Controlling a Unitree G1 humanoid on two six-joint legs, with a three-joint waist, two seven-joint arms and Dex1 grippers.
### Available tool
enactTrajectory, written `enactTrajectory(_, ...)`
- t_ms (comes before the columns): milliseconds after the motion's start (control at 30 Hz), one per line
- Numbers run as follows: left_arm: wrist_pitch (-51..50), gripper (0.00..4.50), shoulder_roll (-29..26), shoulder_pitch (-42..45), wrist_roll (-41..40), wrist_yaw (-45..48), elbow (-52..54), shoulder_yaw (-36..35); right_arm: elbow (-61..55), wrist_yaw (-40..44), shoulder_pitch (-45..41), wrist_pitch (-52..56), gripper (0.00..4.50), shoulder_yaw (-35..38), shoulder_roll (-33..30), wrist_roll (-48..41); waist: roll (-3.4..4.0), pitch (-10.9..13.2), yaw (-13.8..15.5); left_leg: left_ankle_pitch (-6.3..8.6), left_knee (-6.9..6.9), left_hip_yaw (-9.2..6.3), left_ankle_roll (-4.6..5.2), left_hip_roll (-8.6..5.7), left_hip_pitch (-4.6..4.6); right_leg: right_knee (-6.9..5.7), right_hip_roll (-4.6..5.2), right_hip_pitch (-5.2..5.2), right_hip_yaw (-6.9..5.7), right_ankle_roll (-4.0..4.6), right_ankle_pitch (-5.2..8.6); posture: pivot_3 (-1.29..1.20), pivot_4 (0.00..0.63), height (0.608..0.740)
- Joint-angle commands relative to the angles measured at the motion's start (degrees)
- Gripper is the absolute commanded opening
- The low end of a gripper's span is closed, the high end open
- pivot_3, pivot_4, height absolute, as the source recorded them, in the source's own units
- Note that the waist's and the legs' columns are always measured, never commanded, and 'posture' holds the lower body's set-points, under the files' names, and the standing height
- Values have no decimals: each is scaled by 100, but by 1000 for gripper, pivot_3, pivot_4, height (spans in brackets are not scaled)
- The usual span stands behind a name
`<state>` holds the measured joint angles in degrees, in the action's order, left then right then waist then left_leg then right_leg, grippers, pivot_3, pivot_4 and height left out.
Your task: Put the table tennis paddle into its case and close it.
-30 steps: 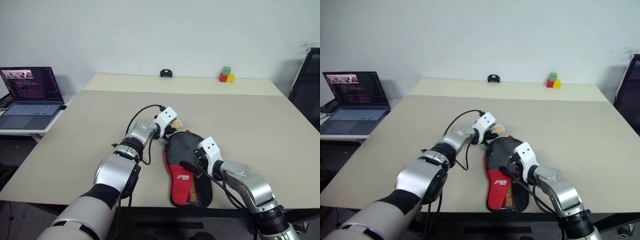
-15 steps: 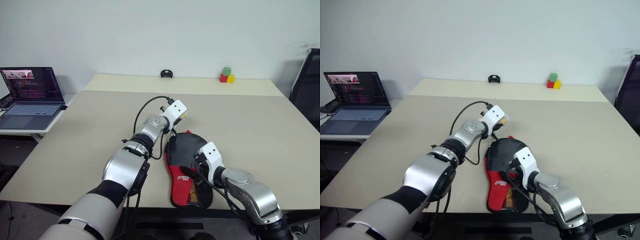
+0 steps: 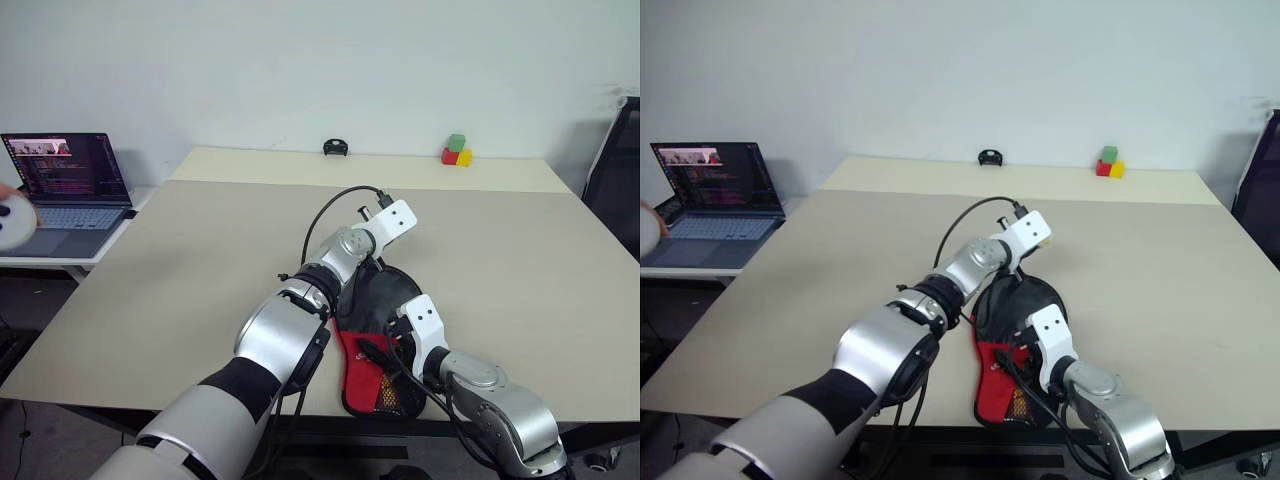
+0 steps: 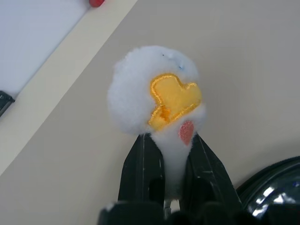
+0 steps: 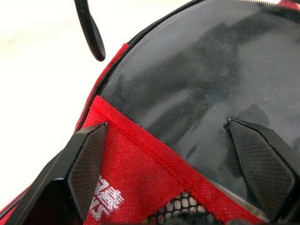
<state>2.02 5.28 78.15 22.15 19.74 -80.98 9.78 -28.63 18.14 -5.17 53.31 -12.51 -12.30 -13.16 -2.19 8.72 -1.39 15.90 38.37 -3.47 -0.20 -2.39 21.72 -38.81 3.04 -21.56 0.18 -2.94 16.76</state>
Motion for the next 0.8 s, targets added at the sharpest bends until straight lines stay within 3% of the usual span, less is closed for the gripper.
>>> enactTrajectory(33,166,80,182,10,148,355,169,177,582,-24,463,784,4500,-339,17,-131,3,-3,0,0,-7,0,0,0,-1,4,0,0,0,0,0,0,150,740)
enactTrajectory(167,53,80,148,-173,169,523,167,182,568,-70,487,783,4500,-351,44,-152,11,-8,-8,-1,-26,3,0,0,-9,13,1,0,4,6,-2,0,150,740)
enactTrajectory(467,70,3254,-41,-286,179,758,177,182,694,-86,370,730,4500,-391,85,-176,13,-10,-14,0,-35,3,-1,2,-10,21,1,-1,4,6,-2,0,150,740)
enactTrajectory(800,376,3254,-430,-135,-84,1148,249,-93,960,-2,65,649,4500,-316,39,-172,13,-10,-48,0,-41,4,-1,5,-37,19,1,16,12,-4,4,0,150,740)
